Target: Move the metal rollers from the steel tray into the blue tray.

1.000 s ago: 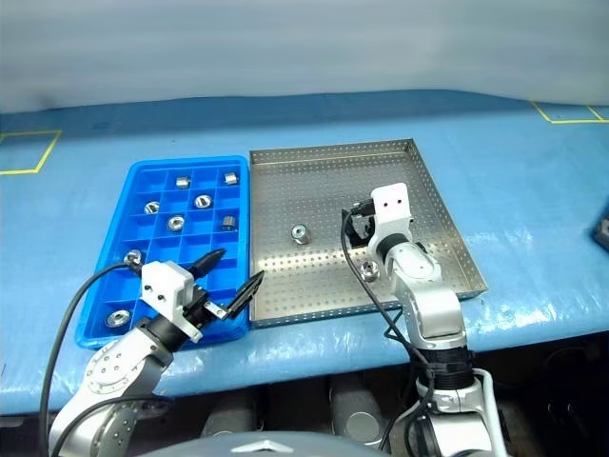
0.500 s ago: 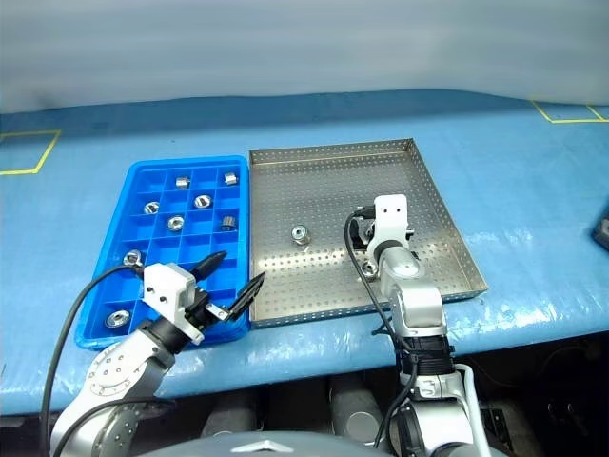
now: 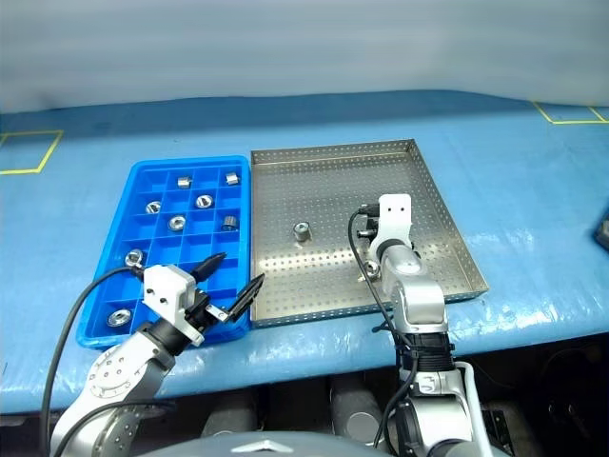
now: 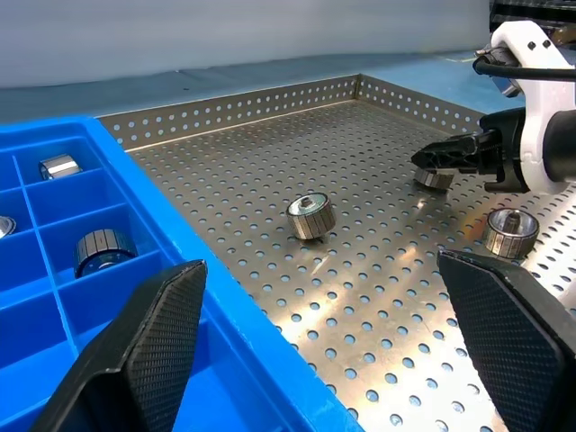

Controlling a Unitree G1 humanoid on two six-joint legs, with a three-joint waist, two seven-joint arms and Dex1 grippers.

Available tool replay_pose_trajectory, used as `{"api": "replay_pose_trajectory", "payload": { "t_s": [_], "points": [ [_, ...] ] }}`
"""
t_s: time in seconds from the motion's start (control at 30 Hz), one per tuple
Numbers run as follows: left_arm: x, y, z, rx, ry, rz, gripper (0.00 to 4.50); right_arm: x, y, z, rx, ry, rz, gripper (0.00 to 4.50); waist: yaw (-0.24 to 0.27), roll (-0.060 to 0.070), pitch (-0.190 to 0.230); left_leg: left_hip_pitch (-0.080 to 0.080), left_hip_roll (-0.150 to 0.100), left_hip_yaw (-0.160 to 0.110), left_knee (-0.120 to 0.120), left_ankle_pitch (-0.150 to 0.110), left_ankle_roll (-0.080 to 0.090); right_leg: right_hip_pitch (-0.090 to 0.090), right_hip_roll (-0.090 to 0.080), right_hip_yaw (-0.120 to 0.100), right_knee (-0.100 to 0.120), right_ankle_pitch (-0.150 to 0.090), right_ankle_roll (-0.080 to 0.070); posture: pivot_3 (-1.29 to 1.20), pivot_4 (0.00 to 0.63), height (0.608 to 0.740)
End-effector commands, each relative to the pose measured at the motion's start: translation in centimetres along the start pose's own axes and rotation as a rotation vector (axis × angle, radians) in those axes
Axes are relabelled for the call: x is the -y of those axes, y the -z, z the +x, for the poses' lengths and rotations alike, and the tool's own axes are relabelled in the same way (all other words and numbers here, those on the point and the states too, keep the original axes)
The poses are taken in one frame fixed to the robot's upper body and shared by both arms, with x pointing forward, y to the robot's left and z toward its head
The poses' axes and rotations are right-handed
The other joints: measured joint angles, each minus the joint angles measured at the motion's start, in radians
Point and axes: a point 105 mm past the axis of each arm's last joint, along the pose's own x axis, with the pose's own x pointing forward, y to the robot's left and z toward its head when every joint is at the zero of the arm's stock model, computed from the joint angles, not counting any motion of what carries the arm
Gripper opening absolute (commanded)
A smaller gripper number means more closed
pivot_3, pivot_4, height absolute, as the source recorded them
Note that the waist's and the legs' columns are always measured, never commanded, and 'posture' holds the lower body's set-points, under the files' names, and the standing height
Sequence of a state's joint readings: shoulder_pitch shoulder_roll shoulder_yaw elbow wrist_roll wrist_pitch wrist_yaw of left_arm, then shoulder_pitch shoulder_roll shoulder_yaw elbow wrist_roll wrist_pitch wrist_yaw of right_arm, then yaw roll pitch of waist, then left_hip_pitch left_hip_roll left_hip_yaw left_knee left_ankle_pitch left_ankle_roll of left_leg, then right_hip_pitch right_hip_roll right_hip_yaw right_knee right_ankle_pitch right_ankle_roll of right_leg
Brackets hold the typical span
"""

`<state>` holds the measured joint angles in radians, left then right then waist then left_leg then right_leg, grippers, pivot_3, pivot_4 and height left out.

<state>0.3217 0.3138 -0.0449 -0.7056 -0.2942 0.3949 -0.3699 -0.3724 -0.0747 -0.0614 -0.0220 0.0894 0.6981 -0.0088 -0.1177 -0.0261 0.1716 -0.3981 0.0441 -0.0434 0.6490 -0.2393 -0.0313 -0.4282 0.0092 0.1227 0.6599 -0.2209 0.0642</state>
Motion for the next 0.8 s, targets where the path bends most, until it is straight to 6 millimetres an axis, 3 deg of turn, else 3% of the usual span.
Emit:
{"api": "replay_pose_trajectory", "payload": {
  "t_s": [0.03, 0.37, 0.53, 0.8],
  "points": [
    [0.0, -1.3, -0.1, 0.064, -0.018, 0.016, 4.50, -1.8, -1.8, -0.4, 0.054, -0.077, -0.004, 0.88, -0.001, 0.000, 0.000, 0.000, 0.000, 0.000, 0.000, 0.000, 0.000, 0.000, 0.000, 0.000, 0.000, 0.000, 0.000, 0.00, 0.150, 0.740],
    [-0.6, -1.4, -0.9, 0.076, -0.079, 0.013, 4.50, -6.0, -7.1, -1.4, 0.218, -0.235, -0.046, 0.87, 0.018, 0.002, 0.001, -0.001, 0.000, 0.000, -0.001, 0.000, 0.000, -0.001, 0.000, 0.000, 0.000, 0.000, 0.000, 0.06, 0.150, 0.740],
    [-1.7, -1.9, -1.9, 0.109, -0.192, 0.023, 4.50, -9.9, -9.5, -2.6, 0.301, -0.389, -0.088, 0.86, 0.036, 0.003, 0.002, -0.001, 0.000, 0.000, -0.002, 0.000, 0.000, -0.002, 0.000, 0.000, 0.000, 0.000, 0.000, 0.11, 0.150, 0.740],
    [-3.1, -1.9, -4.5, 0.109, -0.392, 0.046, 4.50, -16.5, -9.2, -3.8, 0.301, -0.648, -0.144, 0.86, 0.069, 0.003, 0.002, -0.001, 0.001, -0.001, -0.003, 0.000, 0.000, -0.002, 0.000, -0.001, -0.001, -0.001, -0.001, 0.24, 0.150, 0.740]
  ]
}}
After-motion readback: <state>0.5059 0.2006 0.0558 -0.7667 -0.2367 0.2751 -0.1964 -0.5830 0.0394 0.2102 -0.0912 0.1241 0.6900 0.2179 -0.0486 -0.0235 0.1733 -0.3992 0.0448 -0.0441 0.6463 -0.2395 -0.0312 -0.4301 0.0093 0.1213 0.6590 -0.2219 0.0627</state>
